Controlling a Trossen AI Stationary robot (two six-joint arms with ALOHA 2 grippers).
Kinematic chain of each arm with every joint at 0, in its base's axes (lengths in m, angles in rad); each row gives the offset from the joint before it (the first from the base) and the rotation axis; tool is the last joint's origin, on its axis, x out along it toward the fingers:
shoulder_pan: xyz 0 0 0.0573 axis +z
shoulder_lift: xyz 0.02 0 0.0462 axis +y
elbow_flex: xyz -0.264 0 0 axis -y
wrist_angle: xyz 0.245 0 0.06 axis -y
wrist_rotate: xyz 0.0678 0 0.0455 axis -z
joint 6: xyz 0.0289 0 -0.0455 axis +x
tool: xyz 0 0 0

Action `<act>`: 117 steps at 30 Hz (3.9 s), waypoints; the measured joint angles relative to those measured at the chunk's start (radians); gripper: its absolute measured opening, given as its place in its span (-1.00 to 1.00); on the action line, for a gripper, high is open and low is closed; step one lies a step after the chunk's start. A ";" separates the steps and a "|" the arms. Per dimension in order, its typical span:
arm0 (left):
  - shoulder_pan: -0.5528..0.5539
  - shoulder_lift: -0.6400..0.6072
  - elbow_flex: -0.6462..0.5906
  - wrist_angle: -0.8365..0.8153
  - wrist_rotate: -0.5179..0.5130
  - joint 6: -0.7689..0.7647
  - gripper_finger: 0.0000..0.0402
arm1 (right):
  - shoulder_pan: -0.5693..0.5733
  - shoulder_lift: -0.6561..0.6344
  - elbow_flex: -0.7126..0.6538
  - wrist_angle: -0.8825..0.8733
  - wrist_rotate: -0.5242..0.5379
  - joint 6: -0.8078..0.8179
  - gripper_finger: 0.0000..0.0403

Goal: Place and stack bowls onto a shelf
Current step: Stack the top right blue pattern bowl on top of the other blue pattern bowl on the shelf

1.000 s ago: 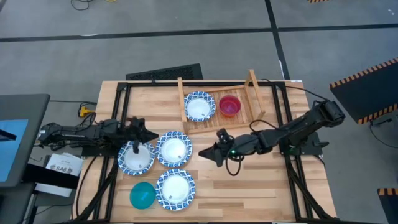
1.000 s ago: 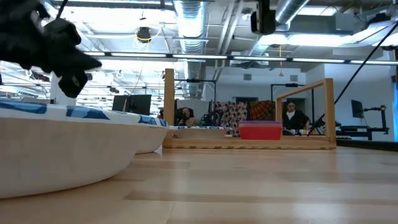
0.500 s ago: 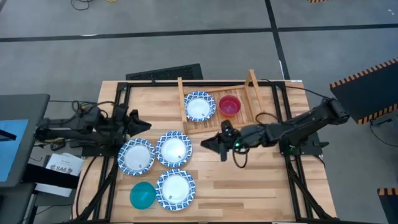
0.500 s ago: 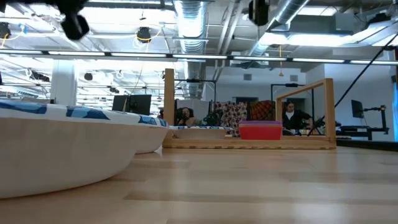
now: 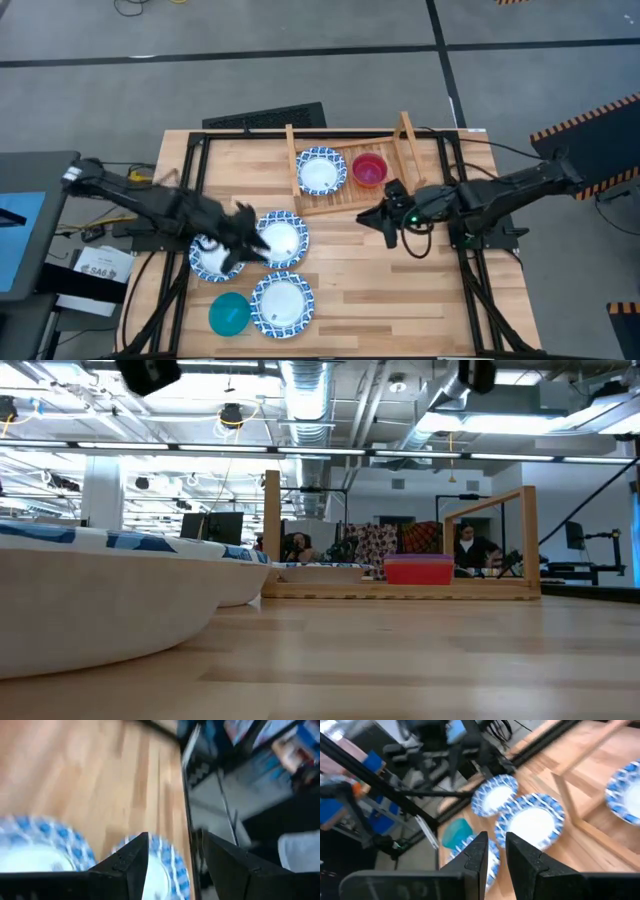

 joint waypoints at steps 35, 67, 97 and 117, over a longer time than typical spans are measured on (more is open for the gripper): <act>-0.256 0.462 -0.008 -0.332 -0.434 0.320 -0.15 | -0.015 0.122 0.000 -0.066 0.030 0.038 -0.53; -0.161 0.483 -0.105 -0.206 -0.428 0.490 -0.15 | -0.017 0.122 0.000 -0.060 0.062 0.039 -0.53; -0.121 0.452 0.499 -0.652 -0.282 0.655 -0.92 | -0.015 0.063 -0.001 0.027 0.062 0.000 -0.53; 0.454 0.834 1.121 -0.676 -0.347 1.079 -1.00 | -0.014 -0.160 0.000 0.170 0.169 -0.233 -0.53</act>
